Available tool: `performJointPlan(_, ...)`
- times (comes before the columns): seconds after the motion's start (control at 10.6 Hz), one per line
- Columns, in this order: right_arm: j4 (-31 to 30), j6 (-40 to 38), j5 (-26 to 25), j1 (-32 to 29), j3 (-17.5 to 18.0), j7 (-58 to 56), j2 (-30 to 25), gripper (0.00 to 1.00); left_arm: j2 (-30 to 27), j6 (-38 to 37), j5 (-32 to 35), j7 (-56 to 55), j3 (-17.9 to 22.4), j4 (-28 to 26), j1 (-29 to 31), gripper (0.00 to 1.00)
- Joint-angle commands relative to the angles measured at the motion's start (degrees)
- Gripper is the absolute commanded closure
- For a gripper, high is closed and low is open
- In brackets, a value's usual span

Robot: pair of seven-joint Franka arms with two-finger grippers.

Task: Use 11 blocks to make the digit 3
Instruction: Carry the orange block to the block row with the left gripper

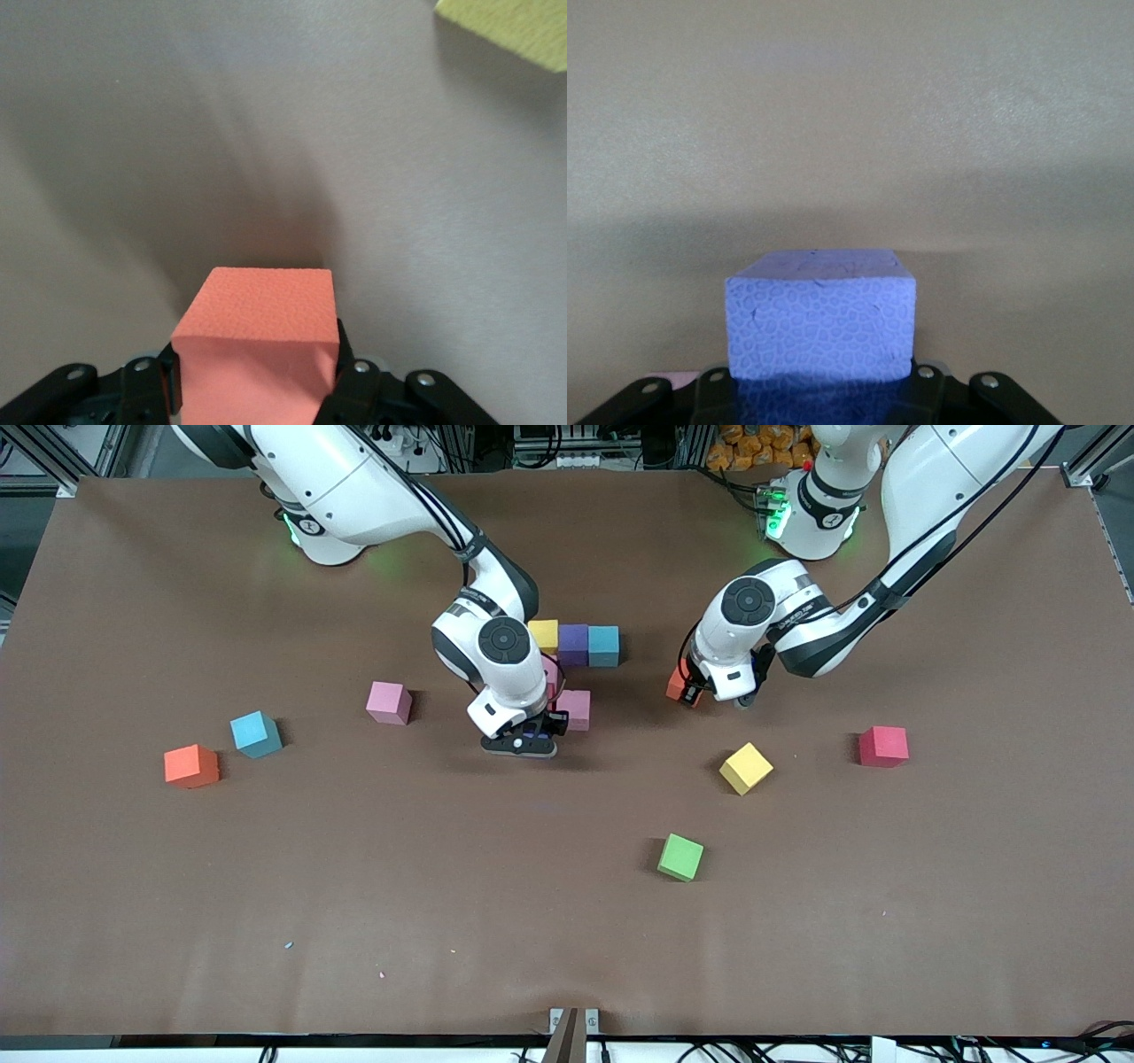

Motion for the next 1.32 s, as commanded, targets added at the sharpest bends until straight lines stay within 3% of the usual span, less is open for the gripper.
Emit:
performJointPlan(0.0,-2.9,1.7,-0.9,0.0,0.5,2.3,-1.4,1.00,1.8,0.2,0.2,-3.7,0.0,3.0,-1.0,1.00)
performJointPlan(0.19,-5.3,4.6,-1.0,-0.1,0.5,2.2,-2.1,1.00,3.6,-0.1,0.1,-8.4,0.0,6.4,-3.0,1.00)
performJointPlan(0.66,-5.3,3.0,-1.0,-0.1,0.5,1.3,-2.7,1.00,6.7,-0.4,0.0,-18.9,5.8,14.9,-12.9,1.00)
performJointPlan(1.23,-5.3,2.5,-1.0,0.0,0.6,1.7,-2.7,1.00,7.1,-0.4,-2.0,-27.2,10.2,18.4,-20.2,1.00)
